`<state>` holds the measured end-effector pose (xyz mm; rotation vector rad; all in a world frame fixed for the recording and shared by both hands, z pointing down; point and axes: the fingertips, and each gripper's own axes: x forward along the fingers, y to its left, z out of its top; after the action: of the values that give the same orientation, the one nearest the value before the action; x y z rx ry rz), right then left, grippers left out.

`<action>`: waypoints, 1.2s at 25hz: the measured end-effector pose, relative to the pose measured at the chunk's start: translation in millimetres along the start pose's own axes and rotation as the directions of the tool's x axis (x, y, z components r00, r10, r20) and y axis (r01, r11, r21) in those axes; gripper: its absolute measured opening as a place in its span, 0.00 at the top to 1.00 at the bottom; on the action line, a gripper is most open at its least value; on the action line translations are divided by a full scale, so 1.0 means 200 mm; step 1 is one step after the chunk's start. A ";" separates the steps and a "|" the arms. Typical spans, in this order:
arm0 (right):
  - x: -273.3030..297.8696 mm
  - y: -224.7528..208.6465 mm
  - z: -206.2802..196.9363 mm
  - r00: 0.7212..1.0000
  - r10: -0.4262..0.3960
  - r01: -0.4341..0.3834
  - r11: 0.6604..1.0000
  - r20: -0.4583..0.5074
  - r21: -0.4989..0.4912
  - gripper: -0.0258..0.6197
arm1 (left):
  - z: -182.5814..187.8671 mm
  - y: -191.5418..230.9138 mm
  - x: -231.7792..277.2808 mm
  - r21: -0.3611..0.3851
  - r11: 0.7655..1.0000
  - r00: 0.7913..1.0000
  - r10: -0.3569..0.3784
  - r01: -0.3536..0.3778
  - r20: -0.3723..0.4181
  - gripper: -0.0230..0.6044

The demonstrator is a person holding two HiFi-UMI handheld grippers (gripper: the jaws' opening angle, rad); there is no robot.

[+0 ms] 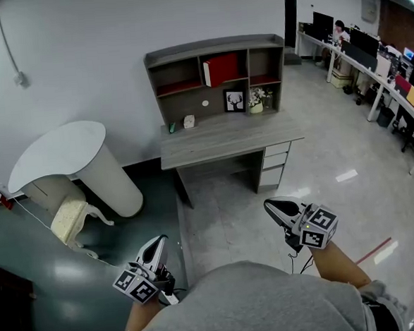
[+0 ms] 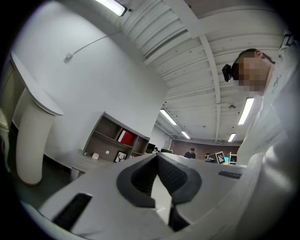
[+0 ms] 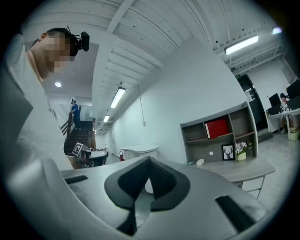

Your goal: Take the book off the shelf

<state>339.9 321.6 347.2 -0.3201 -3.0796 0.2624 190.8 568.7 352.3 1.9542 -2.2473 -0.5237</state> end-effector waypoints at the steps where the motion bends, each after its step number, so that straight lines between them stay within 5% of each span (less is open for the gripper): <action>1: -0.02 -0.01 0.00 1.000 -0.002 0.002 1.000 -0.002 -0.007 0.97 | -0.01 -0.01 0.02 0.000 1.000 1.000 -0.001 0.001 -0.001 0.95; 18: -0.65 -0.35 -0.09 0.999 -0.044 0.044 0.999 -0.016 -0.030 0.96 | -0.19 -0.39 0.50 0.030 0.999 0.999 -0.034 0.035 -0.009 0.95; 30: -0.46 -0.49 -0.10 0.999 -0.036 0.035 0.999 -0.024 -0.029 0.96 | -0.19 -0.23 0.63 0.020 0.999 0.999 -0.040 0.041 -0.036 0.95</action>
<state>411.7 211.4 381.3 -0.2671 -3.0641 0.2112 224.8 433.8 355.9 2.0065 -2.2054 -0.4677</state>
